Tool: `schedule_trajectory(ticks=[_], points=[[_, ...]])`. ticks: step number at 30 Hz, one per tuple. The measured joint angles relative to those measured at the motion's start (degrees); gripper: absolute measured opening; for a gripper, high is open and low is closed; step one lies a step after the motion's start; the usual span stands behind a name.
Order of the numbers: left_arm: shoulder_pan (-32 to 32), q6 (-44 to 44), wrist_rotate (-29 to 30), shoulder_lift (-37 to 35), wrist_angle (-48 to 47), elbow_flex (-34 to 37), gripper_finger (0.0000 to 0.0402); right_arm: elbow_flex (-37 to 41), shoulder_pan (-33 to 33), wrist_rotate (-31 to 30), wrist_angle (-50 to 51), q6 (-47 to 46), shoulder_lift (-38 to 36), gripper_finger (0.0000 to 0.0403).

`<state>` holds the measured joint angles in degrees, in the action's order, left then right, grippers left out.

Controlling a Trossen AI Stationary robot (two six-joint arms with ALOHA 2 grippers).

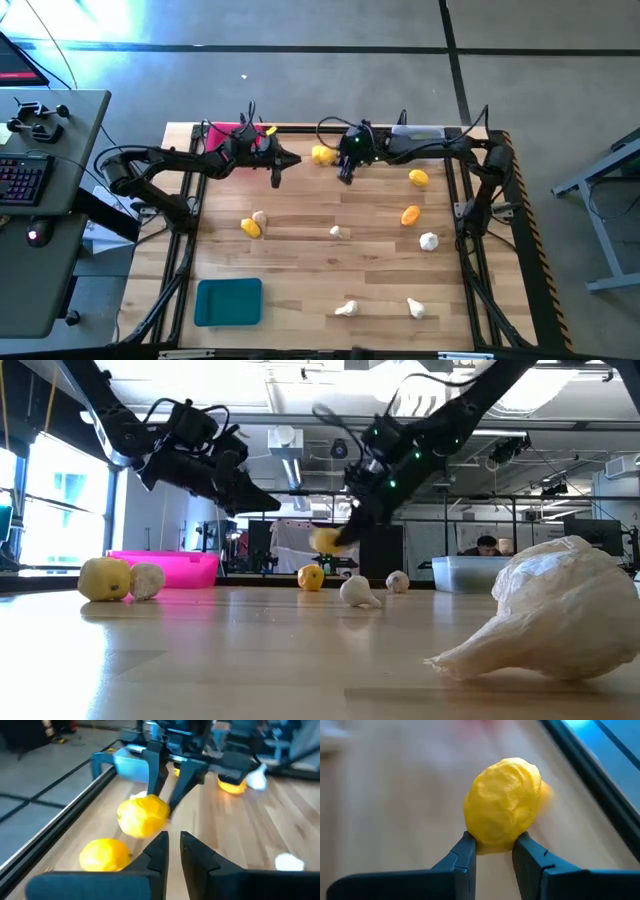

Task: Sort produce into baskets
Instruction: Put the top center lemon into the pink bin

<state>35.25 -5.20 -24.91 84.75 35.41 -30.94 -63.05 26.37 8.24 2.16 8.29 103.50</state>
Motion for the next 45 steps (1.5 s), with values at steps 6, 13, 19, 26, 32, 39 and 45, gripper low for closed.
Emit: schedule_trajectory(ticks=[6,13,19,26,32,39,45], points=[[-2.84,-3.46,-0.02,0.0,-2.59,-0.93,0.0083,0.0,-4.38,4.41,-1.53,5.57,0.0,0.0077],[-5.69,-10.2,-0.01,0.0,-17.24,-5.55,0.0167,0.0,-7.32,4.36,-1.73,7.25,0.02,0.0077],[-6.17,-12.98,0.03,0.0,-21.58,-7.1,0.023,0.0,-8.92,5.39,-2.63,8.8,0.0,0.0078],[-6.92,-14.05,-1.97,0.0,-21.78,-7.1,0.025,0.0,-10.61,6.45,-3.14,10.36,-0.02,0.0078],[-8.41,-14.93,-6.92,0.0,-21.74,-7.1,0.0251,0.0,-11.73,7.28,-4.18,11.28,-0.04,0.0078],[-8.9,-14.94,-6.62,0.0,-21.78,-7.1,0.024,0.0,-11.91,7.24,-5.76,11.3,-0.07,0.0078],[-8.9,-14.61,-6.62,0.0,-21.5,-7.1,0.0196,0.0,-11.91,7.22,-5.85,11.3,-0.07,0.0078]])
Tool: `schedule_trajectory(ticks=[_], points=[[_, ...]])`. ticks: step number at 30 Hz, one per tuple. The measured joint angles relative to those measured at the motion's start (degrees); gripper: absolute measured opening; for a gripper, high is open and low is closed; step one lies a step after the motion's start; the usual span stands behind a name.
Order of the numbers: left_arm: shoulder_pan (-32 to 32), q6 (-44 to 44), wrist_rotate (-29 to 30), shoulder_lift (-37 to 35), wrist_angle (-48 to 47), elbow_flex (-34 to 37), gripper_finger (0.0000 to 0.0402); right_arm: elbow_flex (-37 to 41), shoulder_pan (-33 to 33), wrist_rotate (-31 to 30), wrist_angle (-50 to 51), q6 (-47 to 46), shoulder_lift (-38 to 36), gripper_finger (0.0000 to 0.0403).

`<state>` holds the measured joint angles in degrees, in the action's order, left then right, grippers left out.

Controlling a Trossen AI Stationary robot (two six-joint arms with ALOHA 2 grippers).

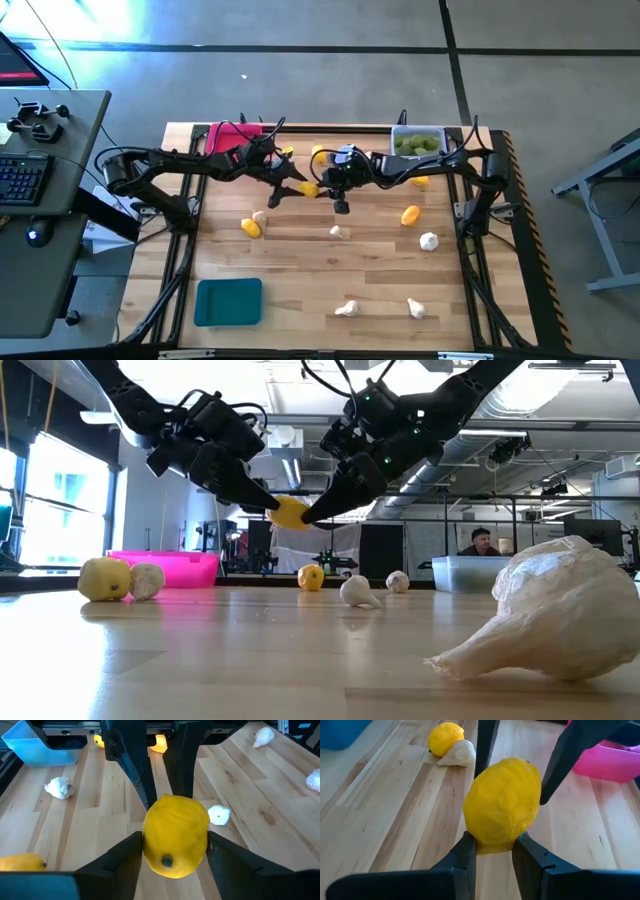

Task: Sort produce into baskets
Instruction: Put the top center lemon into the pink bin

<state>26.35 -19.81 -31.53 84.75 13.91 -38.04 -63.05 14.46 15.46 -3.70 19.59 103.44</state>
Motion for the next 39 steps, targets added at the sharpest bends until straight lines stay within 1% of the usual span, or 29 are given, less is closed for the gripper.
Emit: schedule_trajectory(ticks=[4,6,8,12,16,19,21,24,26,28,30,32,35,37,39], points=[[0.06,0.0,0.01,0.0,0.05,0.0,0.0152,0.0,0.0,-0.21,0.04,0.02,0.0,0.0084],[0.41,0.05,0.0,0.0,0.04,0.0,0.0133,0.0,0.0,-0.6,0.1,0.02,0.0,0.0096],[0.94,0.36,0.35,-0.23,0.0,0.0,0.012,0.0,0.0,-2.45,0.05,-0.03,0.0,0.0114],[2.07,1.17,2.41,-1.24,-0.08,0.0,0.0114,0.0,0.0,-6.91,0.14,-0.98,-0.04,0.0165],[3.34,1.26,3.54,-2.62,-0.49,-0.04,0.0114,0.0,0.05,-7.06,-0.03,-1.29,-0.04,0.0207],[4.4,2.26,4.01,-3.59,-0.72,-0.04,0.0115,0.0,0.13,-7.02,0.28,-1.32,-0.04,0.0219],[5.0,2.95,6.73,-4.14,-1.31,-0.04,0.0115,0.0,0.35,-6.92,0.48,-1.53,-0.04,0.022],[5.96,3.05,12.76,-5.14,-3.3,-0.04,0.0115,0.0,1.0,-6.97,1.05,-1.53,-0.04,0.0216],[6.62,4.9,18.6,-6.0,-5.0,-0.04,0.0115,0.0,1.53,-6.97,1.17,-1.69,-0.04,0.021],[7.48,8.73,25.18,-6.82,-7.25,-0.04,0.0115,0.0,2.15,-6.97,1.33,-2.73,-0.04,0.0202],[8.58,12.28,30.2,-7.98,-10.62,-0.13,0.0114,0.0,2.73,-6.95,1.33,-3.29,-0.04,0.0197],[9.7,14.66,33.94,-8.97,-15.14,-1.18,0.0112,0.0,3.14,-6.97,1.31,-3.68,-0.04,0.0192],[10.92,16.01,39.25,-10.04,-21.8,-3.7,0.0109,0.0,3.41,-6.97,1.3,-3.67,-0.04,0.0188],[11.68,16.63,41.56,-10.14,-26.64,-6.24,0.0109,0.0,3.56,-6.94,1.3,-3.63,-0.04,0.0188],[12.87,17.78,42.54,-10.1,-32.61,-9.29,0.0108,0.0,3.6,-6.93,1.3,-3.67,-0.04,0.0188]])
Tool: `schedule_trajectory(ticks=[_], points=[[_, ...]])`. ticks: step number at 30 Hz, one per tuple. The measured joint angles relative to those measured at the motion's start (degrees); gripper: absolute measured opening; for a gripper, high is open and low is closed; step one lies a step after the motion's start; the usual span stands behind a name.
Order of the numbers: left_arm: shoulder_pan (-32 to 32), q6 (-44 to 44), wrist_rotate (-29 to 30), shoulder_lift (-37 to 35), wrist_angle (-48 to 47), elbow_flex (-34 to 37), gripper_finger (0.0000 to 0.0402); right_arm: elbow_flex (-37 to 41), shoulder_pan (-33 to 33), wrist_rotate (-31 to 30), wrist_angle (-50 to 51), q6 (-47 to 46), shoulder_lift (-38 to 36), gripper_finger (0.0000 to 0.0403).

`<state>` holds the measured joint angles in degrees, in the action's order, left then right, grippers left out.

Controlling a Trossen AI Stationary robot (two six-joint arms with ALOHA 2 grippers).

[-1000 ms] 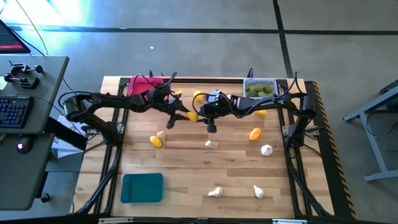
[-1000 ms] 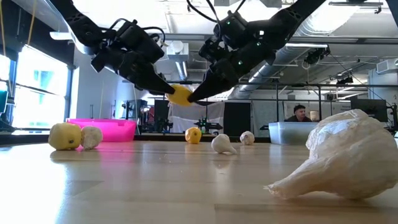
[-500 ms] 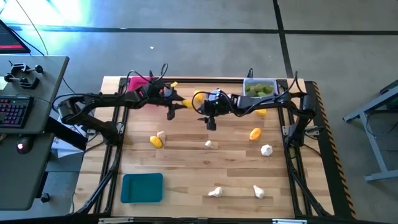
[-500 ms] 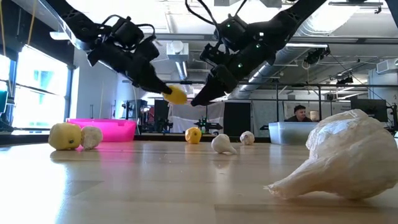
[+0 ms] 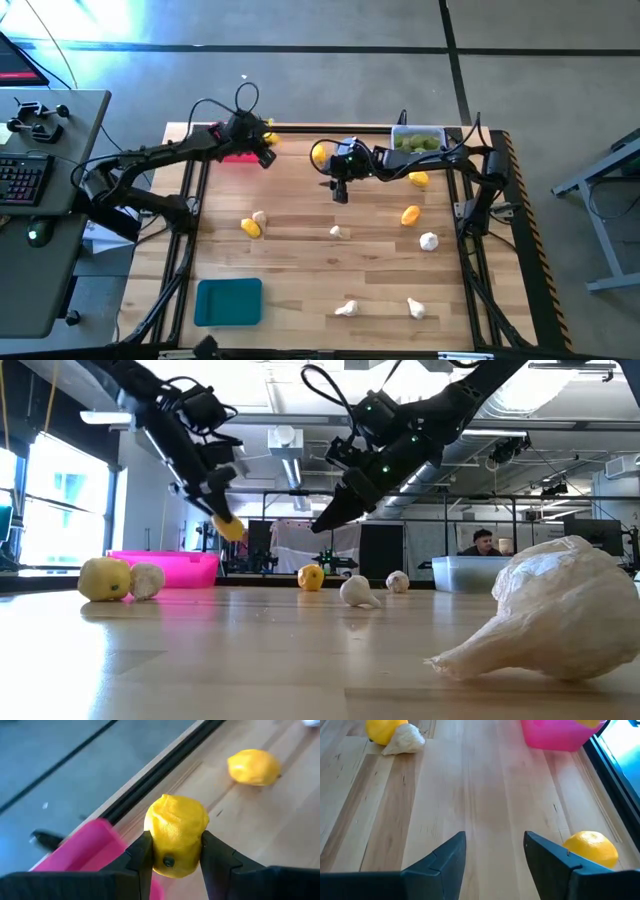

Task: Sort produce into baskets
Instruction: Put the top center lemon into the pink bin

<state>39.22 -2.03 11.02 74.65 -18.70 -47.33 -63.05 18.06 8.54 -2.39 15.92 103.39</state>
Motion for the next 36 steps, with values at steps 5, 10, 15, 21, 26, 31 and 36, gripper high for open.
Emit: schedule_trajectory(ticks=[5,10,15,21,26,31,36], points=[[3.48,1.65,0.98,0.75,-12.01,-7.51,0.0107,0.0,0.03,0.0,0.0,0.31,0.0,0.0188],[7.91,1.41,1.61,3.41,-22.16,-15.15,0.0107,0.0,0.07,0.63,-0.03,0.57,0.0,0.0188],[11.5,0.13,1.56,8.7,-31.02,-21.62,0.0107,0.0,0.28,0.99,-0.07,0.7,0.0,0.0188],[13.85,-0.64,-0.56,16.75,-35.1,-25.83,0.0107,0.0,1.26,1.09,-0.07,0.95,0.0,0.0189],[14.19,-1.22,-2.81,22.34,-35.09,-27.12,0.0107,0.0,1.95,1.18,-0.04,0.94,0.0,0.0189],[14.19,-1.22,-2.92,26.22,-35.03,-28.09,0.0107,0.0,2.0,1.39,-0.04,0.73,0.0,0.0189],[14.75,-1.22,-2.44,28.28,-33.12,-28.51,0.0107,0.0,2.0,1.38,-0.04,0.63,0.0,0.0188]])
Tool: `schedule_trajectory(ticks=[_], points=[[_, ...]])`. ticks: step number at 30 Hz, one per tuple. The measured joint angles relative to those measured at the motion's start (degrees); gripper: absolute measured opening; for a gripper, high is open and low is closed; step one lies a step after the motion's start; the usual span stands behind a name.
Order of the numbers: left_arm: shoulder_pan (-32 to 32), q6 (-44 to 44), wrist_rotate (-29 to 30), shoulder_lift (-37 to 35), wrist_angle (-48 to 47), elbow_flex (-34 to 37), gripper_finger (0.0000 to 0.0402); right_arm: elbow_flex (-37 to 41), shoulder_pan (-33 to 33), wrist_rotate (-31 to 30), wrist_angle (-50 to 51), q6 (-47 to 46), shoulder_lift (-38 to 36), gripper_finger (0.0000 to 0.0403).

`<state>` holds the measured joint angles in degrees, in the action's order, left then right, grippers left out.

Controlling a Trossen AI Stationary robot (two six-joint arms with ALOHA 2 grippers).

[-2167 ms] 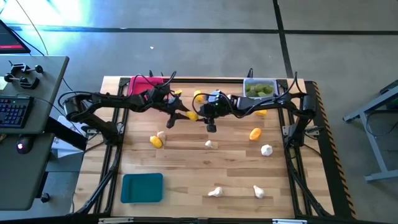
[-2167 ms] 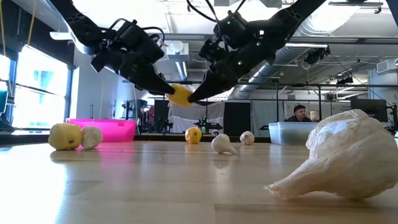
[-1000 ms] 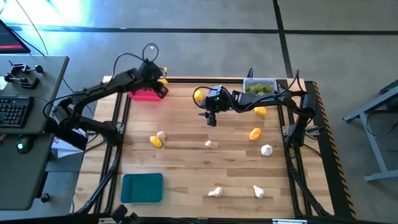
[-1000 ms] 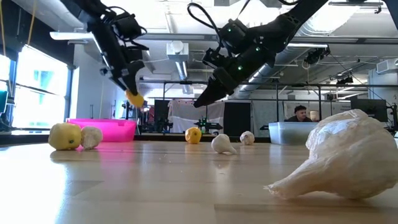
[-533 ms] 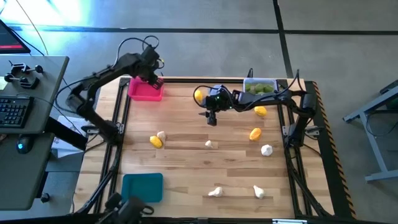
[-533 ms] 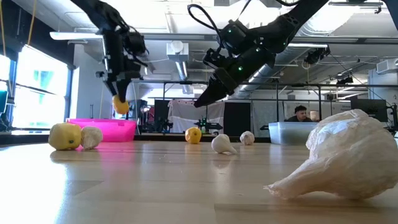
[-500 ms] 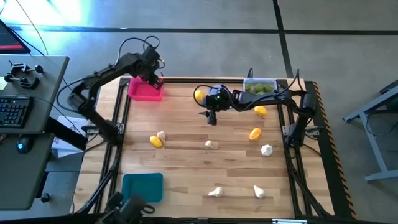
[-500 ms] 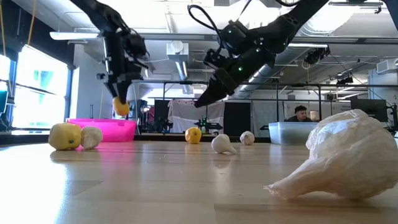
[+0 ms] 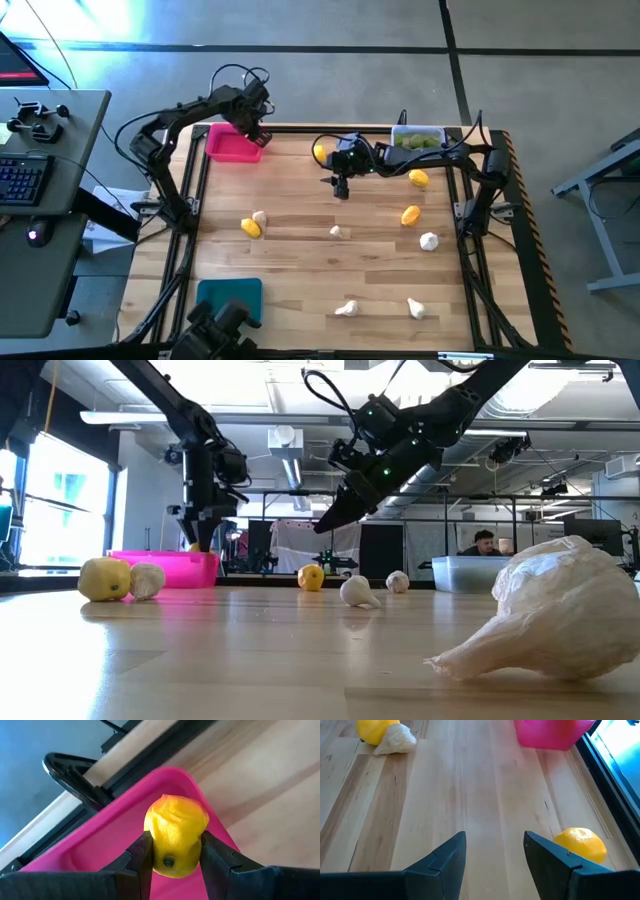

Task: Sort produce into baskets
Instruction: Put the top center lemon into the pink bin

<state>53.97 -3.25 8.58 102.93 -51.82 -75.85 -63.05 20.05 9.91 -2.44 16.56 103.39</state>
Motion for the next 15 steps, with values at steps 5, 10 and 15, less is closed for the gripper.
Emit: schedule_trajectory(ticks=[5,10,15], points=[[0.47,0.0,0.1,0.22,2.27,-0.03,0.0107,0.0,0.0,-0.02,0.02,-1.27,0.0,0.0189],[0.65,0.0,-0.06,0.36,2.29,-0.03,0.0108,0.0,0.0,-0.02,0.02,-1.27,0.02,0.0188],[0.79,-0.56,-0.55,0.36,2.28,-0.03,0.0111,0.0,0.0,-0.04,0.02,-1.53,0.02,0.0189]])
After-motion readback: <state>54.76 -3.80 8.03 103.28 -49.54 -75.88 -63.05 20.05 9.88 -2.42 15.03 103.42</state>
